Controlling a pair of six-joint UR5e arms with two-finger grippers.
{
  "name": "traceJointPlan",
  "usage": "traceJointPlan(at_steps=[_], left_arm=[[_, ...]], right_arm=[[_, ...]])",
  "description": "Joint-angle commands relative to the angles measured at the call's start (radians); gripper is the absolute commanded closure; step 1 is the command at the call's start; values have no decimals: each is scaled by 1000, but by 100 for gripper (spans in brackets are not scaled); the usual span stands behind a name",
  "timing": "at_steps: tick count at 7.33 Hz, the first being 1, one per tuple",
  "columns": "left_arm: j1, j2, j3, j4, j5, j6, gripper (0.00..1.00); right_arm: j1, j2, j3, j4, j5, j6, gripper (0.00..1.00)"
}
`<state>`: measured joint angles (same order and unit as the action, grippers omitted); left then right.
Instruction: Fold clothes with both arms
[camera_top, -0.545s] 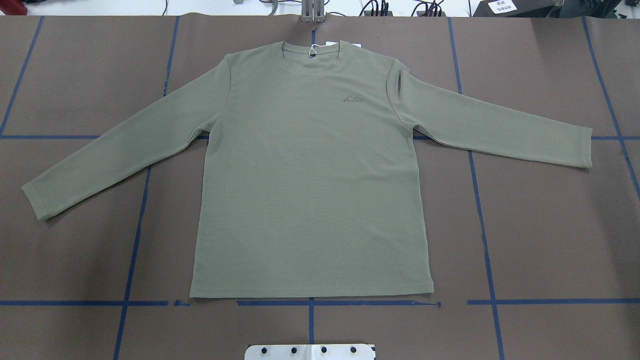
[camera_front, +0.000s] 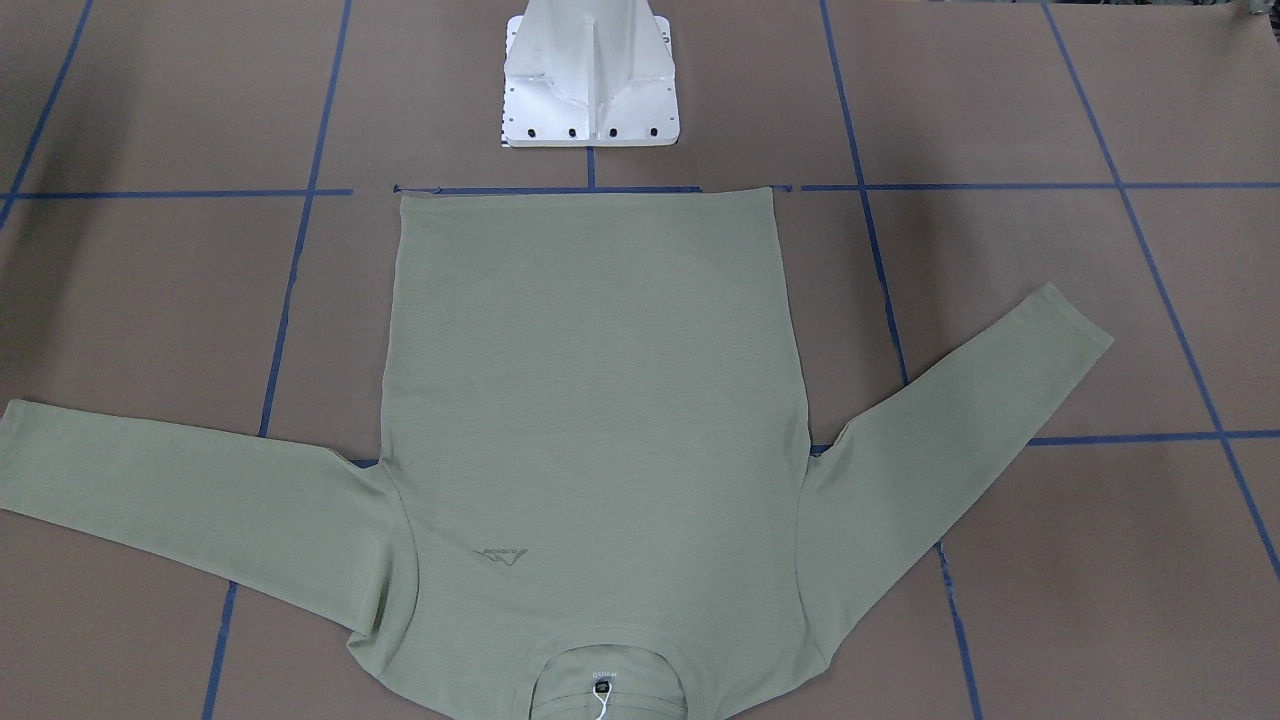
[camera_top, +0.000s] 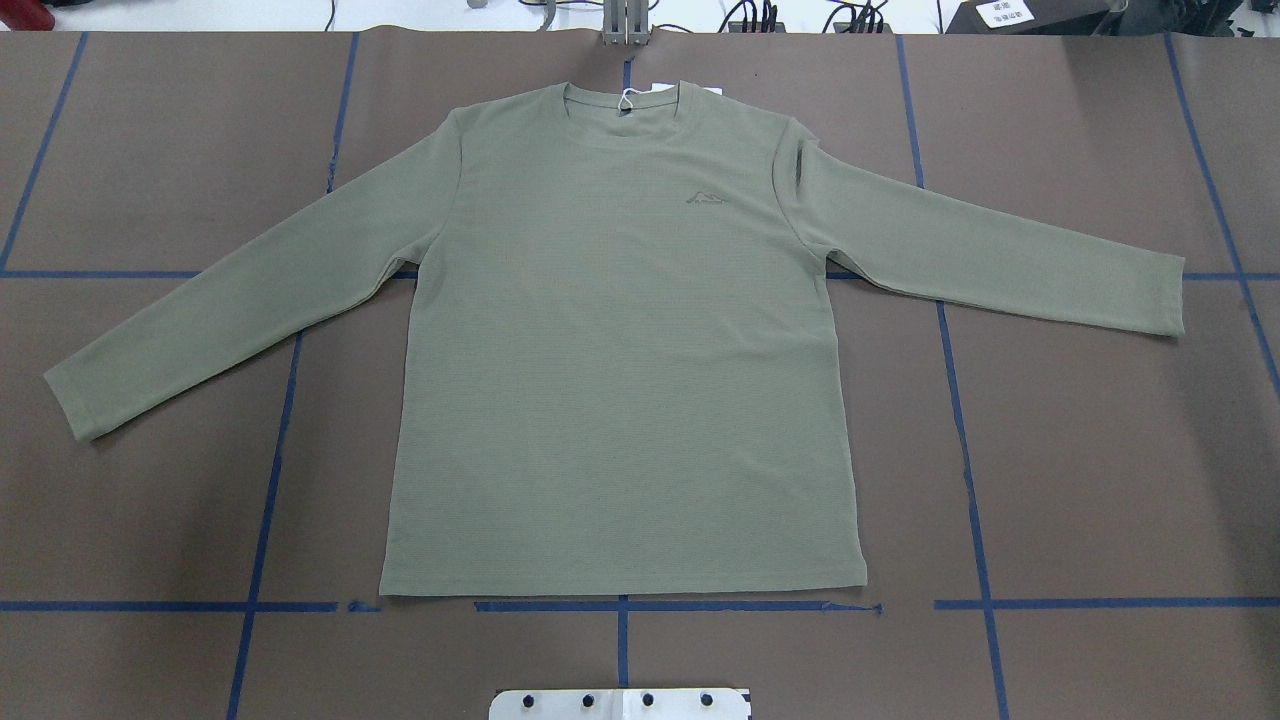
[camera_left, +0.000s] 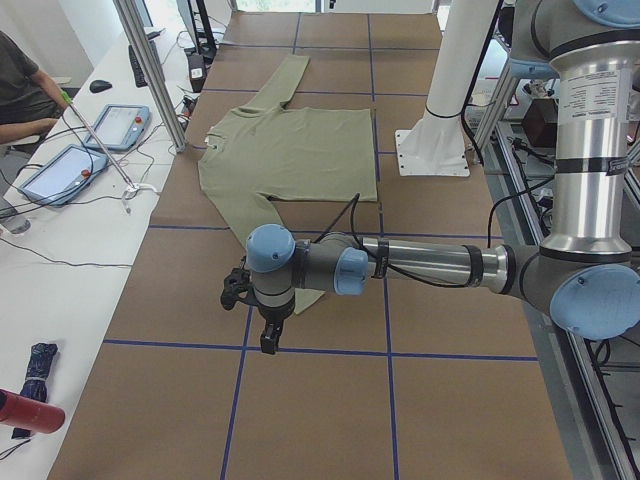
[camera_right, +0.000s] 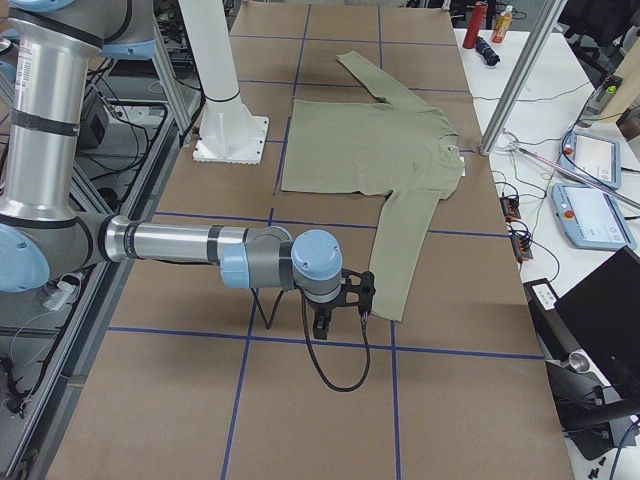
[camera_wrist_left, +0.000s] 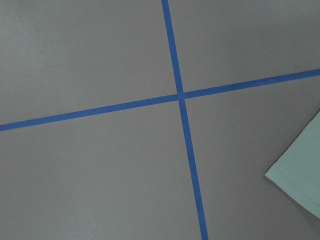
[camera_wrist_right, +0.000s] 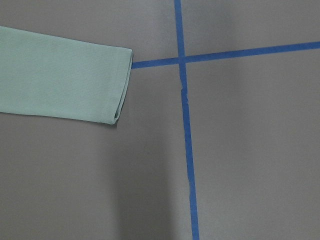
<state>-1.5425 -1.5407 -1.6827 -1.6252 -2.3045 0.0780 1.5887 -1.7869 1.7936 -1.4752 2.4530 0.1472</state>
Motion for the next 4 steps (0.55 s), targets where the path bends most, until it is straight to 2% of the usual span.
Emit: traceJointPlan(at_steps=[1,2,3,4], left_arm=[[8,-73,5,-66,-1,-6,0],[9,-67,9,-82,-13,-1,0],[9,-75,-1,-126,-13,-3,0],[9,-75,9,-186,-13,-26,0]], right_arm=[[-12,81,1,-4,6,-3,0],[-38,86,-6,-1,12,11,0],[-133,92,0,22,-11,8,0],[-197,92,-29,130,-119,11,0]])
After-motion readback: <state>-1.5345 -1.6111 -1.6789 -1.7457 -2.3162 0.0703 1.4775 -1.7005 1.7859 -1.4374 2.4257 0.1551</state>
